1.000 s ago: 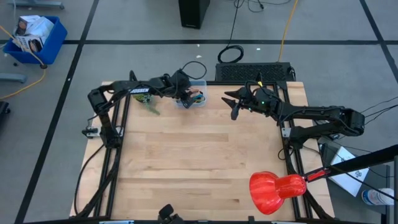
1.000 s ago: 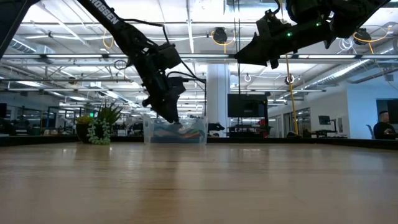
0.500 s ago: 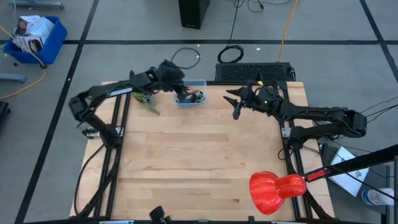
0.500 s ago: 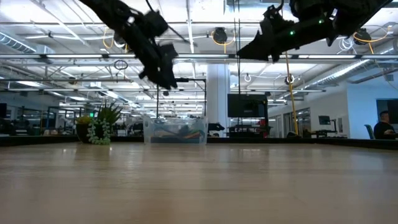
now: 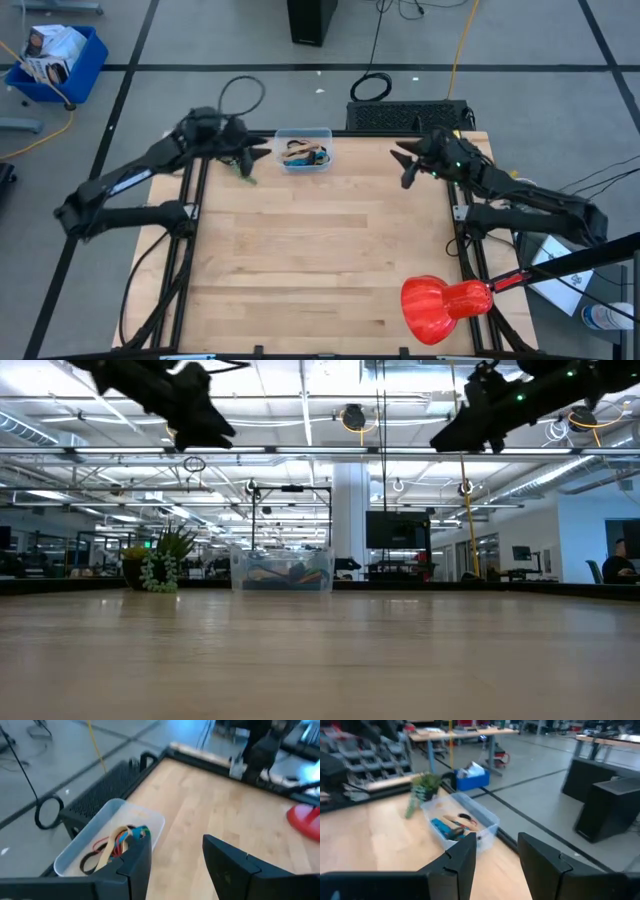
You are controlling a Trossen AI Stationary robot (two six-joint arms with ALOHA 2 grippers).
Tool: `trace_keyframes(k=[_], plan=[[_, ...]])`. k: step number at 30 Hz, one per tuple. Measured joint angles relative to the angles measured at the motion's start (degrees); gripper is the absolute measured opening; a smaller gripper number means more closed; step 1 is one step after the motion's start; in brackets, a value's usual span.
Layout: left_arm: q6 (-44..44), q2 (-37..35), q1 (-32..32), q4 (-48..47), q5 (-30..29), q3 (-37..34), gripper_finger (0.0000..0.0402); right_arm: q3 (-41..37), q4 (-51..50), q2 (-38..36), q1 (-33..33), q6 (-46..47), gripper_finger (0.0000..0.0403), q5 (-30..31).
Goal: Pick and place rubber bands into bin
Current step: Return to Home Position
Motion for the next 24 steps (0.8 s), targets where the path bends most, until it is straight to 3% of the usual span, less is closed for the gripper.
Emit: trace_keyframes(k=[10, 24], plan=[[-8.39, -20.01, -0.02, 10.17, 0.12, -15.71, 0.0184, -17.52, 21.06, -10.60, 0.00, 5.60, 0.0141, -1.13], [-17.49, -43.98, -0.02, 10.02, -3.07, -29.80, 0.0184, -24.74, 22.23, -20.36, -0.02, 8.99, 0.0141, -0.87]])
